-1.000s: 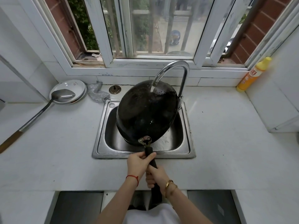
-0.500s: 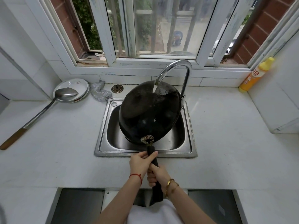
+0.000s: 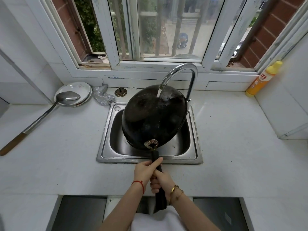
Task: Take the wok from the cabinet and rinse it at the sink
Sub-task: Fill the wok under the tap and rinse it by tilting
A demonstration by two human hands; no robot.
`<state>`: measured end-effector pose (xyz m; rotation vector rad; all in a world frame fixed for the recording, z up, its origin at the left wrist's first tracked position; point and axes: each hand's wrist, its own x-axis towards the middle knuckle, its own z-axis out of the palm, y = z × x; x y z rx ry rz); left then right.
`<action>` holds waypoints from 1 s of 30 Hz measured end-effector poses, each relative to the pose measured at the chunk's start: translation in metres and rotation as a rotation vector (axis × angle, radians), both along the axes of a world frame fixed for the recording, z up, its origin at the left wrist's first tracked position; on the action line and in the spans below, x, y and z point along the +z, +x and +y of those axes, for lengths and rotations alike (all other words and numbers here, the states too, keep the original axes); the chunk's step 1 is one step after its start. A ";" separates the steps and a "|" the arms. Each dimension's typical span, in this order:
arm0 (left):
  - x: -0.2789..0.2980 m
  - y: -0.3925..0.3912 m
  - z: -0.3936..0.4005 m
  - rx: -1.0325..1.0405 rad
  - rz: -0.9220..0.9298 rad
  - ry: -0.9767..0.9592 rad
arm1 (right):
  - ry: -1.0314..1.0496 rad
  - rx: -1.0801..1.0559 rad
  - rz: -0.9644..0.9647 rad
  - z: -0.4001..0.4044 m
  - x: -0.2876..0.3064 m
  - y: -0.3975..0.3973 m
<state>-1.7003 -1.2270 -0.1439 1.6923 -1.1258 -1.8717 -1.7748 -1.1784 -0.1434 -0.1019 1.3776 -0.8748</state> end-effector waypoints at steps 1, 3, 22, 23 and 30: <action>0.001 0.000 0.000 0.000 0.003 0.002 | 0.000 0.002 0.004 0.000 0.000 0.000; 0.002 0.000 0.000 0.008 0.013 0.004 | -0.006 0.000 0.009 0.000 0.000 0.000; 0.007 0.000 0.001 0.024 0.033 -0.056 | -0.012 -0.014 0.001 -0.001 0.000 0.003; 0.007 0.000 0.001 0.025 0.032 -0.058 | -0.013 -0.016 0.006 -0.001 0.000 0.004; 0.007 0.000 0.002 0.020 0.044 -0.055 | -0.020 -0.012 0.025 -0.001 -0.001 0.004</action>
